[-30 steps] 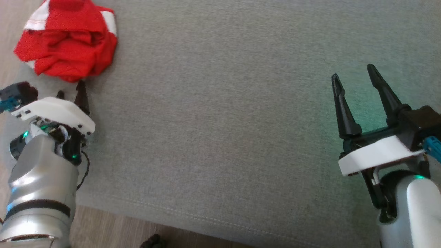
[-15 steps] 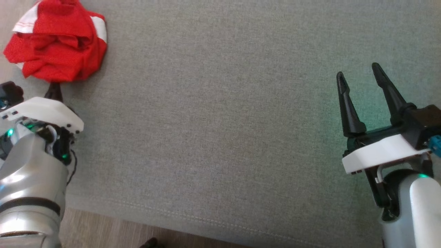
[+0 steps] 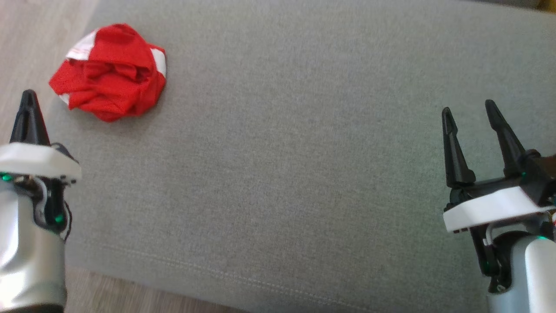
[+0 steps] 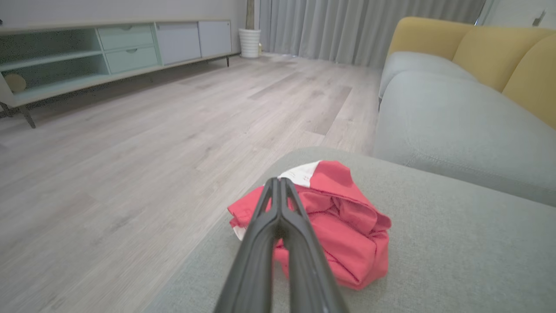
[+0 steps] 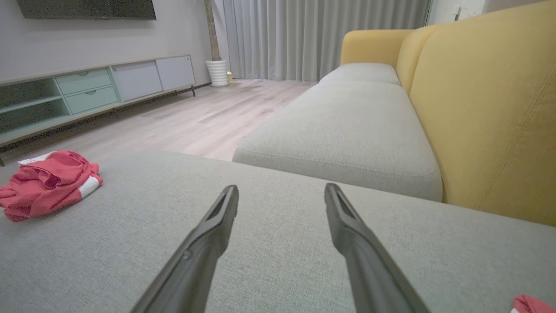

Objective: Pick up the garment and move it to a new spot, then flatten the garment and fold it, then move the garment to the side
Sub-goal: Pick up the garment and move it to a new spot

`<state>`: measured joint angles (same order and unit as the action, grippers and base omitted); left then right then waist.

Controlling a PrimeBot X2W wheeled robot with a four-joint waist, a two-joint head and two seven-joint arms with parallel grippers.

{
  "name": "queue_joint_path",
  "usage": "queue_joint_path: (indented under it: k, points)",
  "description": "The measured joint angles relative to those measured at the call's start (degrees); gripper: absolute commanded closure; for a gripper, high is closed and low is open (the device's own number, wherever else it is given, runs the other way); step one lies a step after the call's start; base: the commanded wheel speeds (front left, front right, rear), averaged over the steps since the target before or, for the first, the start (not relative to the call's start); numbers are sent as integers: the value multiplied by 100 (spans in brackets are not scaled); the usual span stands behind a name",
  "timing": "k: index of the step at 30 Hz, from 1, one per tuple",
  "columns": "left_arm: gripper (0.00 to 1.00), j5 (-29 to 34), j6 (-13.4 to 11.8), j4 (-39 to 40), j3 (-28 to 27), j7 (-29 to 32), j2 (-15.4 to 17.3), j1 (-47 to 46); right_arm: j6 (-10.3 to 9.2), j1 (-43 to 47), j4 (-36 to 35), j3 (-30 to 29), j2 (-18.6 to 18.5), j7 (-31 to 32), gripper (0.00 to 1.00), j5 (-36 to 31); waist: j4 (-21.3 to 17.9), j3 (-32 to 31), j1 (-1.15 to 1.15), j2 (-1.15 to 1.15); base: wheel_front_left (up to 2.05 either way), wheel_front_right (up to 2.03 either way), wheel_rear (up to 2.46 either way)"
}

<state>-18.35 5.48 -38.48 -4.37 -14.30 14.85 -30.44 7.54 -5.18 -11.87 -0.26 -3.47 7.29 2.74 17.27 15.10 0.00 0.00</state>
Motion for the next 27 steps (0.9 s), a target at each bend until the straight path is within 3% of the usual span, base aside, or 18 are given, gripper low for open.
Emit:
queue_joint_path:
  k: [3,4,5,6,16,27]
  points:
    - [100,151,-48,606,-182,0,-138,384,0,24,21,-33,13,-67,0,31,8,-208,0,0,0,0,0]
    - [88,181,-86,792,-226,0,-205,522,0,31,23,-33,14,-102,0,32,9,-276,0,0,0,0,0]
    - [30,201,-102,949,-258,-1,-277,666,0,47,27,-33,23,-119,0,32,11,-341,0,0,0,0,0]
    - [0,237,-102,1109,-275,-1,-338,825,0,77,34,-36,33,-124,0,32,11,-402,0,0,0,0,0]
    - [0,709,-255,2673,-130,0,-824,2401,0,352,145,24,56,-304,0,141,20,-904,0,0,0,0,0]
    - [0,821,-408,3384,74,118,-903,3193,0,725,333,41,73,-383,0,393,23,-1238,0,0,0,0,0]
